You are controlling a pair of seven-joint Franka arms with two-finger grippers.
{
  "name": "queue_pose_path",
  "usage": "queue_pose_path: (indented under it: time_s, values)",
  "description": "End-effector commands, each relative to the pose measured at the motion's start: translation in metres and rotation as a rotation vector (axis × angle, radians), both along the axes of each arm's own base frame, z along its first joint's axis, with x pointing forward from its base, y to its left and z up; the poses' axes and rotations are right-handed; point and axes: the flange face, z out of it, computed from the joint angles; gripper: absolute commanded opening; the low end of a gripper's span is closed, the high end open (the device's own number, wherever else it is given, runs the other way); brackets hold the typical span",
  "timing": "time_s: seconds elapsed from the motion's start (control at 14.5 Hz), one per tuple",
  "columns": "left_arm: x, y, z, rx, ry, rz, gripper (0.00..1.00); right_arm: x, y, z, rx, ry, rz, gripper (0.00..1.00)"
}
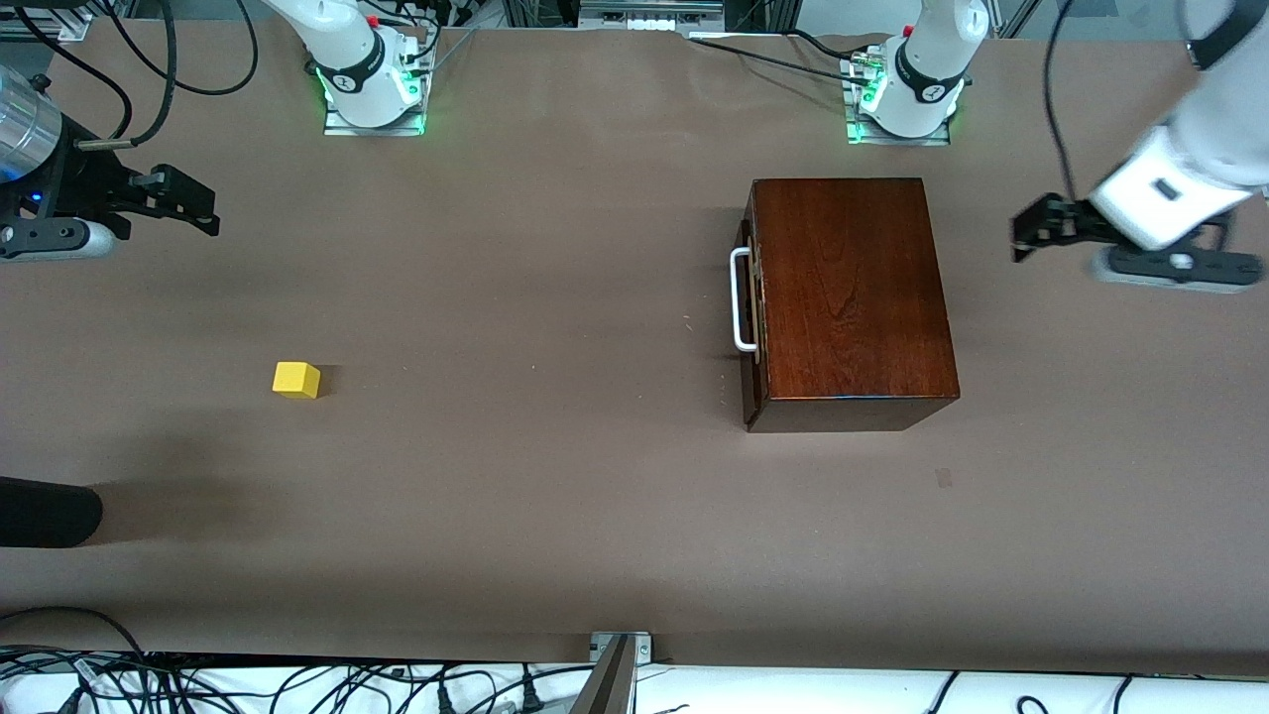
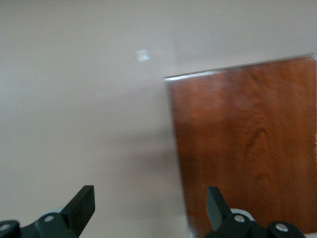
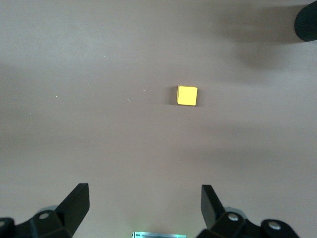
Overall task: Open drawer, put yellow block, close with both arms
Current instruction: 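Move the left gripper to the white drawer handle of the wooden box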
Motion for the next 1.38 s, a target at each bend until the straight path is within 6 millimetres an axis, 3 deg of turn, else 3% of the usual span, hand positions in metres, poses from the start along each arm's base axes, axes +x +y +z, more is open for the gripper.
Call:
queue_pose_path:
  time_s: [0.0,0.14,0.28,0.48,0.69,0.76,0.97,1.31]
  values:
    - [0.001,-0.078,-0.012,-0.058,0.036,-0.064,1.0,-0.005,0.001,0.007,0.005,-0.014,-0.009,1.0]
    - [0.018,-0.129,-0.027,-0.089,0.058,-0.003,1.0,-0.005,0.001,0.007,0.005,-0.014,-0.01,1.0]
    - [0.022,-0.189,-0.059,-0.081,0.098,0.024,1.0,-0.005,0.001,0.007,0.005,-0.014,-0.01,1.0]
    - [0.003,-0.274,-0.104,0.035,0.021,0.056,1.0,-0.004,0.001,0.006,0.005,-0.012,-0.009,1.0]
    - [-0.021,-0.333,-0.158,0.129,-0.011,0.101,1.0,-0.004,0.001,0.008,0.005,-0.017,-0.009,1.0]
    - [-0.025,-0.343,-0.17,0.153,-0.033,0.113,1.0,-0.004,0.001,0.009,0.006,-0.018,-0.009,1.0]
    - [-0.03,-0.346,-0.208,0.213,-0.032,0.099,1.0,-0.004,0.001,0.009,0.006,-0.018,-0.01,1.0]
    - [-0.042,-0.352,-0.238,0.25,0.0,0.115,1.0,-0.003,0.001,0.008,0.006,-0.017,-0.009,1.0]
